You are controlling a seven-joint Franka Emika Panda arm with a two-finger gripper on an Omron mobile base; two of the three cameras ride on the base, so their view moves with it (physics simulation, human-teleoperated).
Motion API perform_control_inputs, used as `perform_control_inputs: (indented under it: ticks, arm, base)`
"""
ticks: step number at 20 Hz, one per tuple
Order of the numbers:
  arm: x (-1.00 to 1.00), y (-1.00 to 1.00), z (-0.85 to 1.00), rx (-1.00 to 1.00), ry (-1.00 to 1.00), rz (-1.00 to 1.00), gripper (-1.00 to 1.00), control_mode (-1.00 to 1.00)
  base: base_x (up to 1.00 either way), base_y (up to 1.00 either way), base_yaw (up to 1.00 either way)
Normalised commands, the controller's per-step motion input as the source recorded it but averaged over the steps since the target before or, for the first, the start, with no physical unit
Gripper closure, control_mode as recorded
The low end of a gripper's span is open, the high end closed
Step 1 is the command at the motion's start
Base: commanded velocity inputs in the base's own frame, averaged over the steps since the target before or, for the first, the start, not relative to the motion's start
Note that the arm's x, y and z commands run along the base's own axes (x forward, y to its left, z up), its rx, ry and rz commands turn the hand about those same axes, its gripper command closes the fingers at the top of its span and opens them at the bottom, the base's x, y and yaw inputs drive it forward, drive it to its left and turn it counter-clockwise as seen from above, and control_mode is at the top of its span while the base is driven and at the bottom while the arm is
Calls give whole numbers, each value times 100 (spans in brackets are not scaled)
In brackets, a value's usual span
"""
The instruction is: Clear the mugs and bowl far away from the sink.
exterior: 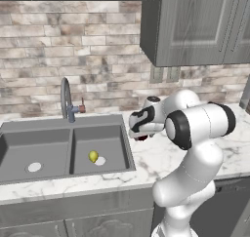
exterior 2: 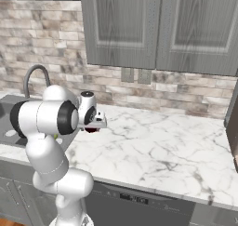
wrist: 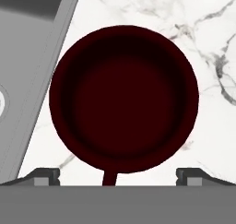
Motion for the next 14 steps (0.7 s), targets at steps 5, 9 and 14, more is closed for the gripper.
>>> perform_control_inputs:
  ticks: [5,9,14]
  arm:
    - [0,-1,0,0,0,0,-100,-100]
    - [0,0,0,0,0,0,100,-100]
    - [0,0,0,0,0,0,100,-100]
  base:
    - [0,0,0]
    - [0,0,0]
    - [0,0,0]
